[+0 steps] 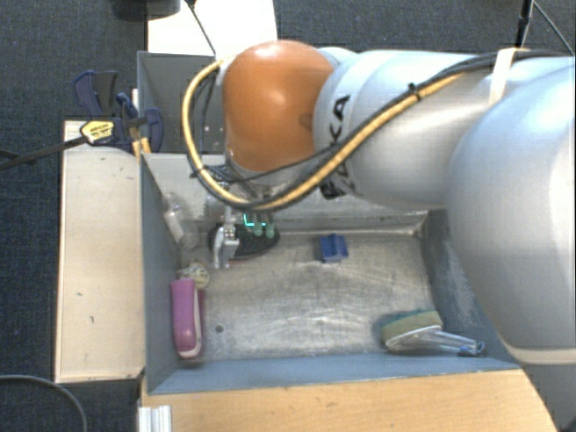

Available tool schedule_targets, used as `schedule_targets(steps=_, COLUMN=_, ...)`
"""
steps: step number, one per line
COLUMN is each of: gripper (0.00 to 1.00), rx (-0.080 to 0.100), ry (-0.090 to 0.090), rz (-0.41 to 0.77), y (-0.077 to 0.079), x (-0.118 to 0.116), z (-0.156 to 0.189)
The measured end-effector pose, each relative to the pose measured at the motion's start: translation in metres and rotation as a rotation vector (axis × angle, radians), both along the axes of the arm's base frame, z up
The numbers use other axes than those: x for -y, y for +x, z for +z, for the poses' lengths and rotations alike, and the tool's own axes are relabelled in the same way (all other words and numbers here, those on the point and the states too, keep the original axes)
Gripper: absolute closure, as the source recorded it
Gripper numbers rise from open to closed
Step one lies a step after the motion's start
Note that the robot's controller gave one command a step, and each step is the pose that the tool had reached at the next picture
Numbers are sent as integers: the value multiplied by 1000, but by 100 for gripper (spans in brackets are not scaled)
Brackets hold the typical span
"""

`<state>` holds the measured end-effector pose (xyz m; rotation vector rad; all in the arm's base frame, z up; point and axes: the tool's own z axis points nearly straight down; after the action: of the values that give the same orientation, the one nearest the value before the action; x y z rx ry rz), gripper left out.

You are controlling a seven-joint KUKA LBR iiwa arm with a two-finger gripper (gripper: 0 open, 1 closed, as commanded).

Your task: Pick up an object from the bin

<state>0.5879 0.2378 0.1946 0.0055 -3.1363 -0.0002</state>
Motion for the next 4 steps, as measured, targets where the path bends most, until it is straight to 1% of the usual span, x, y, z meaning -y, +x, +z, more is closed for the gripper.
schedule_targets(steps=1, gripper=0, rx=9, ry=3, rz=290, y=-25, x=16, z=-124)
schedule_targets(steps=2, gripper=0, rx=14, ry=4, rz=431, y=-10, x=-10, z=-74)
schedule_targets(steps=3, gripper=0, rx=7, ry=2, rz=244, y=-48, x=-13, z=-124)
schedule_targets(steps=4, gripper=100, rx=10, ry=-5, rz=239, y=-45, x=-8, z=-123)
